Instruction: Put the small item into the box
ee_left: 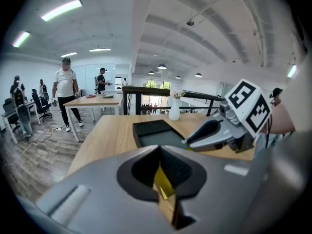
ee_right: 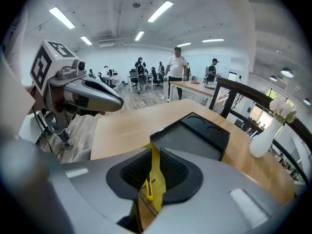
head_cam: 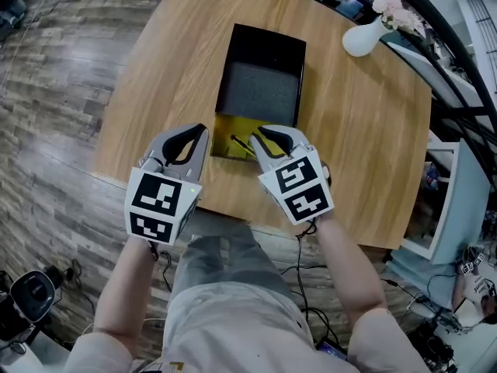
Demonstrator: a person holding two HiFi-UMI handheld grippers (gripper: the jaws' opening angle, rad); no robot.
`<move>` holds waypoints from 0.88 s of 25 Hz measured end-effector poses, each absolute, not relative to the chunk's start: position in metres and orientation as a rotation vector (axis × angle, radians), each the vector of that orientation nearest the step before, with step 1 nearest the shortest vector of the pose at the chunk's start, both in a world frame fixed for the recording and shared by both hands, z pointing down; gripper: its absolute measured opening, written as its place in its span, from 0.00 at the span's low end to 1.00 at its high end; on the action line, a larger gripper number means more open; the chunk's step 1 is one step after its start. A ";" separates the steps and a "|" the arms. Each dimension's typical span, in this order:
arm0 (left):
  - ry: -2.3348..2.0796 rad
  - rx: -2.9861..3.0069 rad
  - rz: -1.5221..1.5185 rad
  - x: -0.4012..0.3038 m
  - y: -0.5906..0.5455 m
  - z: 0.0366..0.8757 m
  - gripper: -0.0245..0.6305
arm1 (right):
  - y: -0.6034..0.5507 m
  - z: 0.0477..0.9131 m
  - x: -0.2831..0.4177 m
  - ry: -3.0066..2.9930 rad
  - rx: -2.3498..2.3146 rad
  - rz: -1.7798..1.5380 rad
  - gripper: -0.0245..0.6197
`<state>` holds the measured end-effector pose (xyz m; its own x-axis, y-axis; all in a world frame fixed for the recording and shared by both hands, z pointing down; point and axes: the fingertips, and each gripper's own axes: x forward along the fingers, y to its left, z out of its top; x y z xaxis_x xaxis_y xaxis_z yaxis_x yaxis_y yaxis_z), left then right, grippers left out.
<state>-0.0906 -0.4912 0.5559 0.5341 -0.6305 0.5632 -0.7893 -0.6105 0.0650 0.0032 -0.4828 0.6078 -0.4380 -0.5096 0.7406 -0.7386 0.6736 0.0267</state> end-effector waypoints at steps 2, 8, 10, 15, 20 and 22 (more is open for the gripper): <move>-1.194 2.494 0.695 -0.092 -0.485 0.533 0.04 | -0.478 0.582 0.005 -2.160 1.020 0.376 0.11; -1.229 2.570 0.564 -0.089 -0.468 0.467 0.04 | -0.462 0.495 0.015 -2.264 1.183 0.293 0.08; -1.238 2.622 0.467 -0.084 -0.461 0.435 0.04 | -0.455 0.463 0.018 -2.311 1.218 0.257 0.07; -1.336 2.739 0.373 -0.082 -0.442 0.363 0.04 | -0.432 0.393 0.026 -2.390 1.304 0.152 0.07; -1.384 2.781 0.310 -0.085 -0.419 0.317 0.04 | -0.407 0.338 0.030 -2.460 1.379 0.079 0.06; -1.404 2.798 0.279 -0.085 -0.412 0.300 0.04 | -0.401 0.318 0.034 -2.480 1.412 0.049 0.05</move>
<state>-0.0851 -0.4120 0.2996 0.5848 -0.7957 0.1574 -0.7955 -0.6005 -0.0803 0.0337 -0.4007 0.3178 -0.4799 -0.8370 0.2630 -0.8468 0.5203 0.1108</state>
